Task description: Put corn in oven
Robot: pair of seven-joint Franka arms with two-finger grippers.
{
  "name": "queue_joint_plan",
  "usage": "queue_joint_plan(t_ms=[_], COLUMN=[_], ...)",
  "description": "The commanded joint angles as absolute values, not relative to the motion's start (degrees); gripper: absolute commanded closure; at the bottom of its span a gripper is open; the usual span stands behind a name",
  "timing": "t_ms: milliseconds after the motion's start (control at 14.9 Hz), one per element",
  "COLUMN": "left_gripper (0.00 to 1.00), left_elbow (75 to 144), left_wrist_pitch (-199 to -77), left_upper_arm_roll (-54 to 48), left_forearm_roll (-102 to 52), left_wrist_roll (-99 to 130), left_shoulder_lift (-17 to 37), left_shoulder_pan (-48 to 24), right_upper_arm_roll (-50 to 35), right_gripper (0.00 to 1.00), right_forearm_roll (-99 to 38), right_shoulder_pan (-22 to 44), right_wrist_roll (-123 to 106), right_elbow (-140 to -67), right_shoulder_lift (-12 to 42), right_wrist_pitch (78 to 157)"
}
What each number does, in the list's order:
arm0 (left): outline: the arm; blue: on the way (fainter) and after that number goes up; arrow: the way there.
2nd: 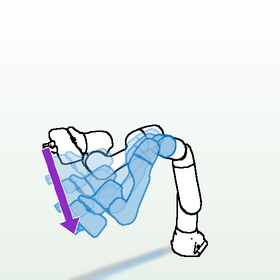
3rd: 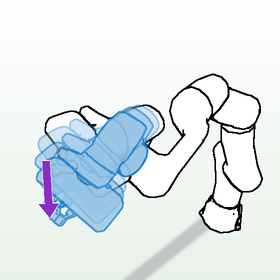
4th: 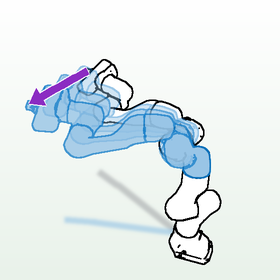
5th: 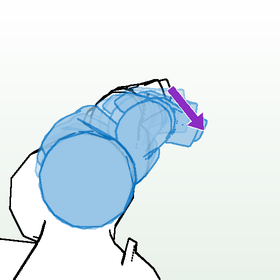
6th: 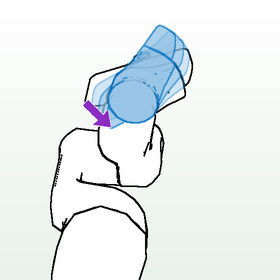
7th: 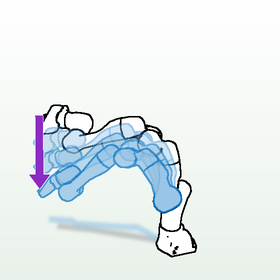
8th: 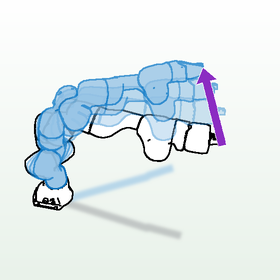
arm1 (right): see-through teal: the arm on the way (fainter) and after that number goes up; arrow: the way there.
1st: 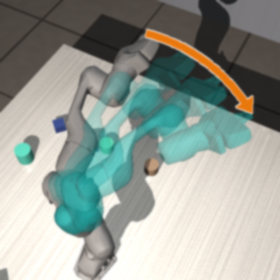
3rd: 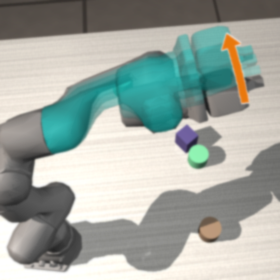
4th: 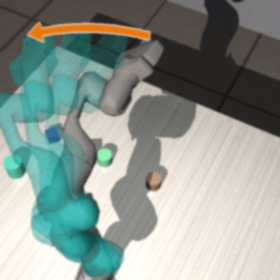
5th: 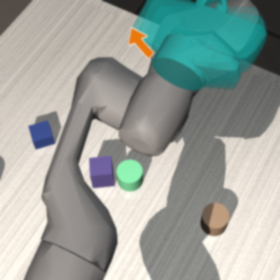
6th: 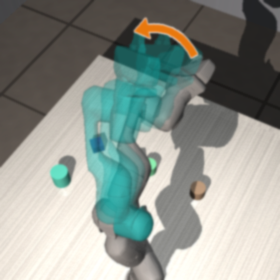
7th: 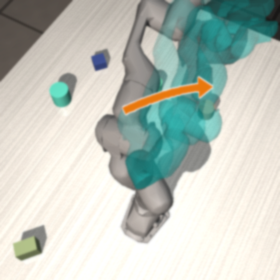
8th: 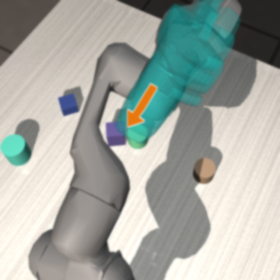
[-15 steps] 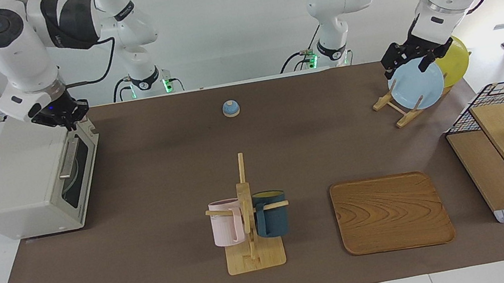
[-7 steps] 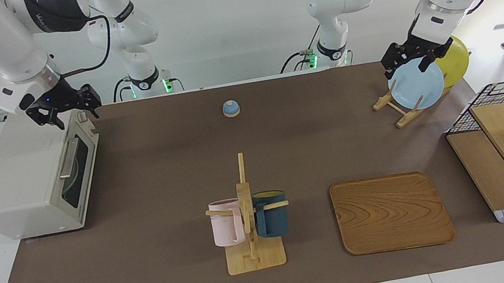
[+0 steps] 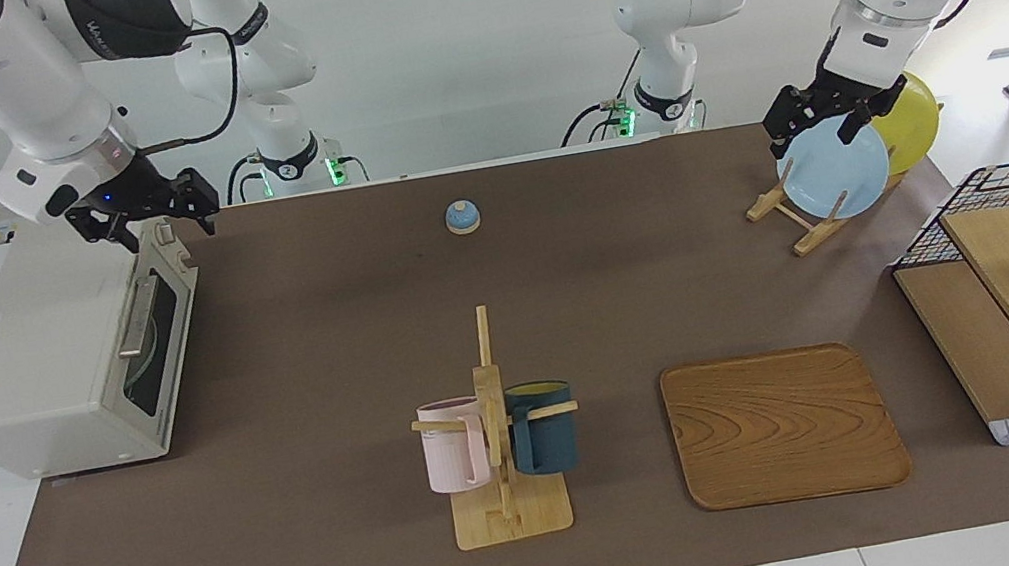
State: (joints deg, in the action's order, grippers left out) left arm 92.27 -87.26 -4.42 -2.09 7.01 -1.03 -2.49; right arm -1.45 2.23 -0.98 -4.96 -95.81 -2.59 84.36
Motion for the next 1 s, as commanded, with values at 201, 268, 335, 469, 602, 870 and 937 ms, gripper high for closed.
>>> queue_joint_plan(t_ms=[201, 268, 335, 469, 602, 870, 937], left_gripper=[0.00, 0.00, 0.00, 0.00, 0.00, 0.00, 0.00], left_elbow=[91.93, 91.85, 91.85, 91.85, 91.85, 91.85, 91.93], left_wrist_pitch=[-87.10, -87.10, -87.10, -87.10, -87.10, -87.10, -87.10], left_upper_arm_roll=[-4.75, -4.75, -4.75, -4.66, -4.75, -4.75, -4.75], left_forearm_roll=[-1.76, -1.76, -1.76, -1.76, -1.76, -1.76, -1.76], left_wrist_roll=[6.68, 6.68, 6.68, 6.68, 6.68, 6.68, 6.68], left_shoulder_lift=[-1.32, -1.32, -1.32, -1.32, -1.32, -1.32, -1.32], left_shoulder_pan=[-1.93, -1.93, -1.93, -1.93, -1.93, -1.93, -1.93], right_upper_arm_roll=[0.52, 0.88, 0.97, 1.05, 1.05, 1.67, 1.67], right_gripper=[0.00, 0.00, 0.00, 0.00, 0.00, 0.00, 0.00], right_forearm_roll=[0.79, 0.79, 0.79, 0.70, 0.62, 0.00, 0.09], right_shoulder_pan=[1.67, 1.93, 1.85, 1.85, 1.93, 1.93, 1.93], right_wrist_roll=[-3.69, -3.69, -3.69, -3.60, -3.60, -3.60, -3.60], right_elbow=[-94.31, -94.22, -94.22, -94.13, -93.78, -93.69, -93.69], right_shoulder_lift=[-1.85, -1.85, -1.85, -1.76, -1.41, -1.41, -1.41], right_wrist_pitch=[83.14, 82.97, 83.06, 83.49, 83.67, 84.29, 84.29])
